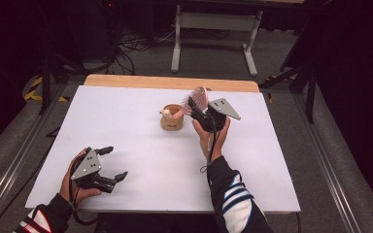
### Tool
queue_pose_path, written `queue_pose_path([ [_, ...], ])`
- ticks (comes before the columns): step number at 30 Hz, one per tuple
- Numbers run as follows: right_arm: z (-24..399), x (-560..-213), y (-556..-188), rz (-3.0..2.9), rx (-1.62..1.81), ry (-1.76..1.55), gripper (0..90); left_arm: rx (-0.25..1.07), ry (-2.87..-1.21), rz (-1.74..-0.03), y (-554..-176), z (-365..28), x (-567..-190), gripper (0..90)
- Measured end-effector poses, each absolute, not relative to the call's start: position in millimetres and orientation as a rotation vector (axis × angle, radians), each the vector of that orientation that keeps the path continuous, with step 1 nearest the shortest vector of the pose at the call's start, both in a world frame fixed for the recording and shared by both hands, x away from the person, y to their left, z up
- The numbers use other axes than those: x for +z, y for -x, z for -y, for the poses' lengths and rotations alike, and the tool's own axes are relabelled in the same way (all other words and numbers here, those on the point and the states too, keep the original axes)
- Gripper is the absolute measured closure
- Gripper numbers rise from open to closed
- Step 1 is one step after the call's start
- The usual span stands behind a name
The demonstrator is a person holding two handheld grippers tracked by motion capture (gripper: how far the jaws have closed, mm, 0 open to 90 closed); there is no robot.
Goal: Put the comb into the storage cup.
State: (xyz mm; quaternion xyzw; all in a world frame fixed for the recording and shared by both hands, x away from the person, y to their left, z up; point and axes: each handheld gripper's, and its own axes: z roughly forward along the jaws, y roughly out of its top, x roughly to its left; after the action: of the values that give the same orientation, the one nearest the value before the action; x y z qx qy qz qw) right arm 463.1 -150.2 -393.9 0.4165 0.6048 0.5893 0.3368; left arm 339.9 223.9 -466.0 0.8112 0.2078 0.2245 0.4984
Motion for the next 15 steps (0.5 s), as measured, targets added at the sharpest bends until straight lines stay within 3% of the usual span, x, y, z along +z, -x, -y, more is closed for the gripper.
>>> queue_pose_path([
  [15, 153, -383, -459, -1.615, 1.441, -1.02, 39.3, 0.542, -1.956, -0.515, -341, -225, -466, 5.7],
])
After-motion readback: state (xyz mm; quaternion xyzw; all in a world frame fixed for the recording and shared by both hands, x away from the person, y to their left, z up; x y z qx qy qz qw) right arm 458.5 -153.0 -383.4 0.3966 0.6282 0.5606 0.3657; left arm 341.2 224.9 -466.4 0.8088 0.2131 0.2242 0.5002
